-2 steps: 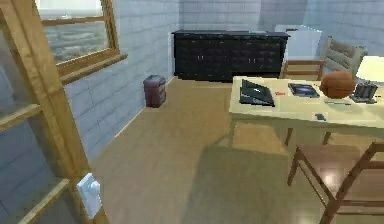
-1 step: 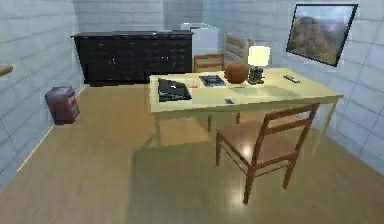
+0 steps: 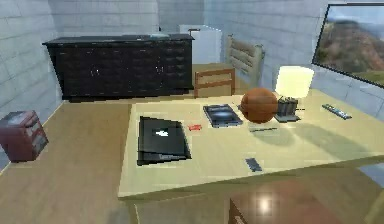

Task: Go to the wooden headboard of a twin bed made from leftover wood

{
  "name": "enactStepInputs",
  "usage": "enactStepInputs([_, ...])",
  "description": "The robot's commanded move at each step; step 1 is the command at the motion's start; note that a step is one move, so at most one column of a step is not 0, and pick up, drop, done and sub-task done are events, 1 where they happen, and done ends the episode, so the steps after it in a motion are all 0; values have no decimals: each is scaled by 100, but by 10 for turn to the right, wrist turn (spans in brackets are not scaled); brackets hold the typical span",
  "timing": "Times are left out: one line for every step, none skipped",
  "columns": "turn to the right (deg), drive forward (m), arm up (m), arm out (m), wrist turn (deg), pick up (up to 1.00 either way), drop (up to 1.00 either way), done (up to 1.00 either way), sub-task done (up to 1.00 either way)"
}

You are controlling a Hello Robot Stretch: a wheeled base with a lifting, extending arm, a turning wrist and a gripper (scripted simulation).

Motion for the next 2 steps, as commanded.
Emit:
enactStepInputs([-450,0,0,0,0,0,0,0,0])
enactStepInputs([-90,0,0,0,0,0,0,0,0])
